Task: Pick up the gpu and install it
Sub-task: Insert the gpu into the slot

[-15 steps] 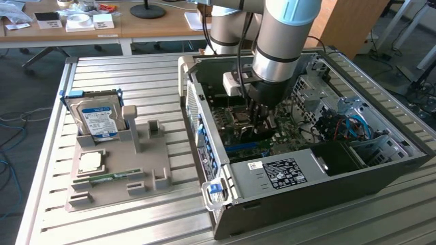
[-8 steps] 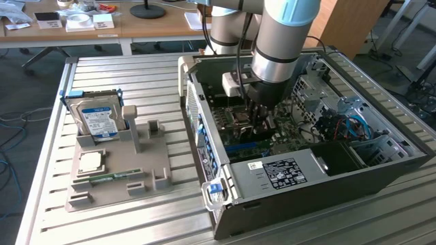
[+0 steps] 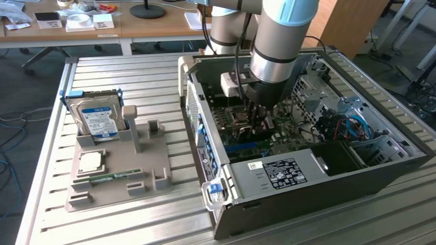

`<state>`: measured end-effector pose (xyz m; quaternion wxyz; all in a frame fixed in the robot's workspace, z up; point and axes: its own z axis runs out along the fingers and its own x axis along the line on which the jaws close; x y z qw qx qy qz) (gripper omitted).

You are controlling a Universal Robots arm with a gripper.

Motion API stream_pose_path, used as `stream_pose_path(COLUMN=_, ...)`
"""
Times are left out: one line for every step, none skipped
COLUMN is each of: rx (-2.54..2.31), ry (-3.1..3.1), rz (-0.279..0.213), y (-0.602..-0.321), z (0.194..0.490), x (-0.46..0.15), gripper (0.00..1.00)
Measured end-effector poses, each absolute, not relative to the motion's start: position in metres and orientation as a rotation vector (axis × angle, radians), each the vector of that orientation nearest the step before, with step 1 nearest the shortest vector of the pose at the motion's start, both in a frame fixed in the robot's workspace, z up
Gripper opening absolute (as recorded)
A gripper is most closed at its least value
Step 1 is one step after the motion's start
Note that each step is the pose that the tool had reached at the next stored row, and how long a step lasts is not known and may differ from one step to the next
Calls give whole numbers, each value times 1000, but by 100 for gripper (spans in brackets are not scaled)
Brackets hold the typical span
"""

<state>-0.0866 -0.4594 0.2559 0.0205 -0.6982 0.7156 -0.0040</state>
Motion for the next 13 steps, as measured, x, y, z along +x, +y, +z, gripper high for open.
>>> stream_pose_path(rx=-2165, ry=2219, rz=-12, y=-459, z=256, x=-87, gripper=27)
stream_pose_path(rx=-2165, ry=2219, rz=-12, y=-459, z=256, x=-87, gripper=27)
stream_pose_path(rx=-2165, ry=2219, rz=-12, y=-459, z=256, x=-87, gripper=27)
stream_pose_path(rx=-2165, ry=2219, rz=-12, y=-459, z=256, x=-87, gripper=27)
stream_pose_path(rx=-2165, ry=2220, rz=-13, y=-459, z=256, x=-87, gripper=27)
stream_pose_path(rx=-2165, ry=2220, rz=-13, y=-460, z=255, x=-87, gripper=27)
stream_pose_path(rx=-2164, ry=2221, rz=-13, y=-459, z=255, x=-88, gripper=27)
stream_pose_path(rx=-2163, ry=2221, rz=-13, y=-459, z=255, x=-88, gripper=27)
stream_pose_path(rx=-2163, ry=2222, rz=-13, y=-459, z=255, x=-88, gripper=27)
stream_pose_path(rx=-2163, ry=2222, rz=-13, y=-459, z=255, x=-88, gripper=27)
stream_pose_path(rx=-2163, ry=2222, rz=-13, y=-459, z=254, x=-88, gripper=27)
stream_pose_path(rx=-2162, ry=2223, rz=-13, y=-459, z=254, x=-88, gripper=27)
stream_pose_path(rx=-2161, ry=2224, rz=-13, y=-459, z=254, x=-88, gripper=27)
